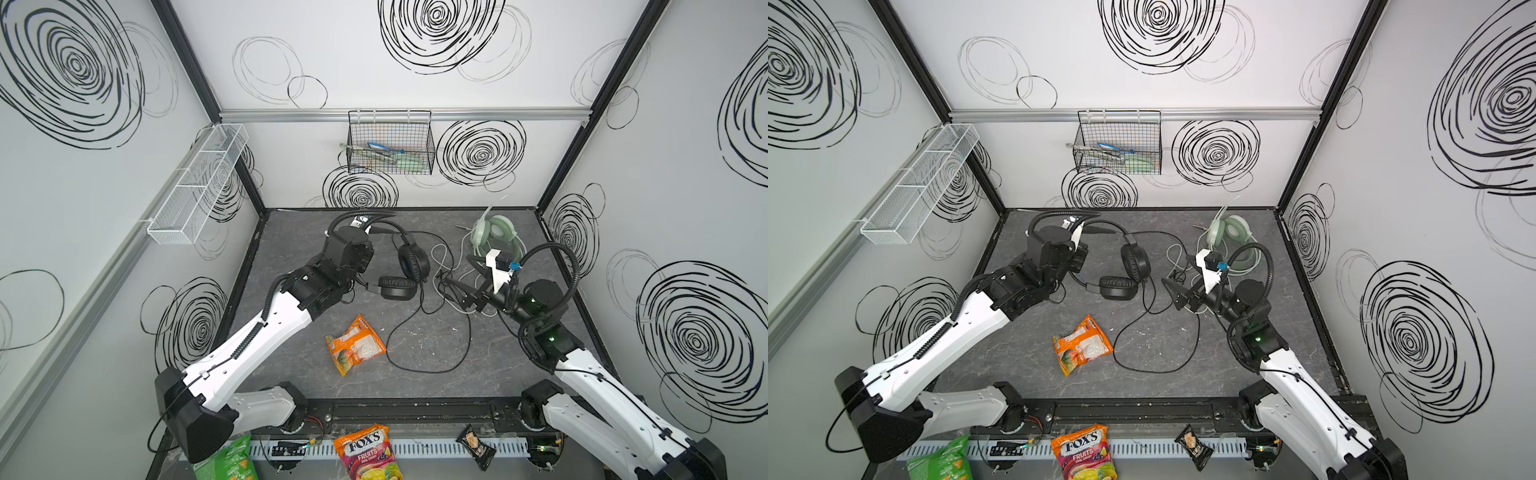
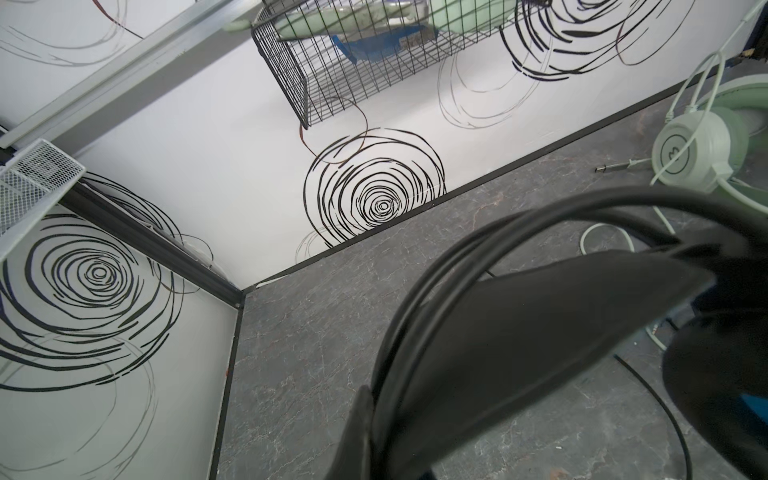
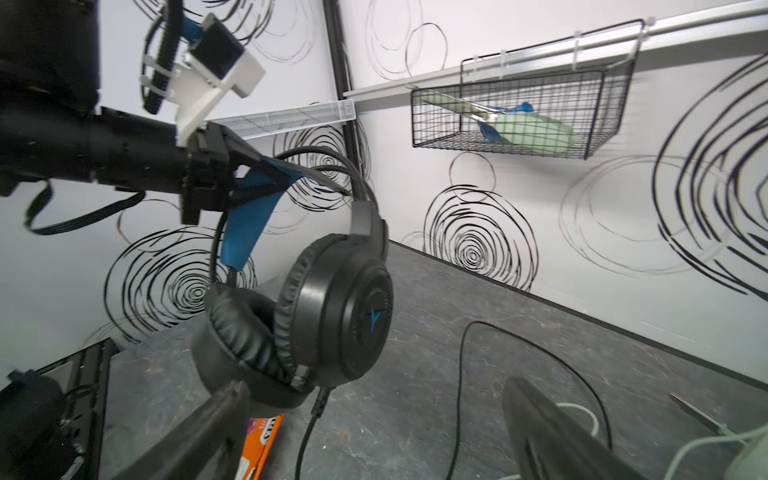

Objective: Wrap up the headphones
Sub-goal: 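Lift the black headset by its headband with the left gripper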

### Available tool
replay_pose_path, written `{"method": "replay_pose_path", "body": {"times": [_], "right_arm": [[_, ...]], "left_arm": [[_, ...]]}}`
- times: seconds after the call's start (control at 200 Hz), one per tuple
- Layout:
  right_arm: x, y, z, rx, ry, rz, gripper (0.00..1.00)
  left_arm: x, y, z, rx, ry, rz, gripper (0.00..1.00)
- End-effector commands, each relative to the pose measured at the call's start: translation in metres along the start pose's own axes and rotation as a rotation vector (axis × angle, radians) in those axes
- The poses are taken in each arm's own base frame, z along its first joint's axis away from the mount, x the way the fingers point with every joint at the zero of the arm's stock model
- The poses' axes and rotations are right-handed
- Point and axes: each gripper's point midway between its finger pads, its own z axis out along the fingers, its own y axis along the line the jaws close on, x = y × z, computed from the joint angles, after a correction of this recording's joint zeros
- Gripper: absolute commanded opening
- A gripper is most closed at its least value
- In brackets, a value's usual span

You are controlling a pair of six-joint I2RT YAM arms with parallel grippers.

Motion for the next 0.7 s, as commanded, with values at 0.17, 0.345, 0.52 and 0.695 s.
{"method": "replay_pose_path", "body": {"times": [0.17,0.345,0.52,0.695], "right_arm": [[0.035,0.044,0.001,-0.145,0.061,-0.035,0.98],[0.043,0.048,0.002,-0.167,0.058,-0.038,0.98],[0.036,0.052,0.009,-0.191,0.042,-0.063,0.98],[0.033,0.057,0.021,-0.211,0.033,-0.103,0.97]], "left_arm": [[-0.080,0.035,-0.051,0.009,-0.273,-0.173,0.00],[-0.097,0.041,-0.067,0.037,-0.314,-0.197,0.00],[-0.107,0.043,-0.082,0.085,-0.344,-0.224,0.00],[-0.113,0.039,-0.091,0.149,-0.354,-0.249,0.00]]}}
